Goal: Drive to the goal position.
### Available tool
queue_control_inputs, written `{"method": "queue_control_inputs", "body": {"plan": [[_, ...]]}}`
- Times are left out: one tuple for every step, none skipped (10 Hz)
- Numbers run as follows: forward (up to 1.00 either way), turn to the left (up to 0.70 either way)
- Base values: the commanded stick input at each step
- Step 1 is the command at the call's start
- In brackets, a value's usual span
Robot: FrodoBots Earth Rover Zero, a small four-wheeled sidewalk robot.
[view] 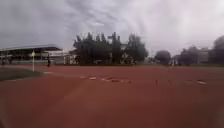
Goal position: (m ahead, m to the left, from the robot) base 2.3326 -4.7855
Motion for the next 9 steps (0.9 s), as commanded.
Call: {"method": "queue_control_inputs", "body": {"plan": [[0.50, 0.00], [0.50, 0.00], [0.50, 0.00], [0.50, 0.00], [0.50, 0.00], [0.50, 0.00], [0.50, 0.00], [0.50, 0.00], [0.50, 0.00]]}}
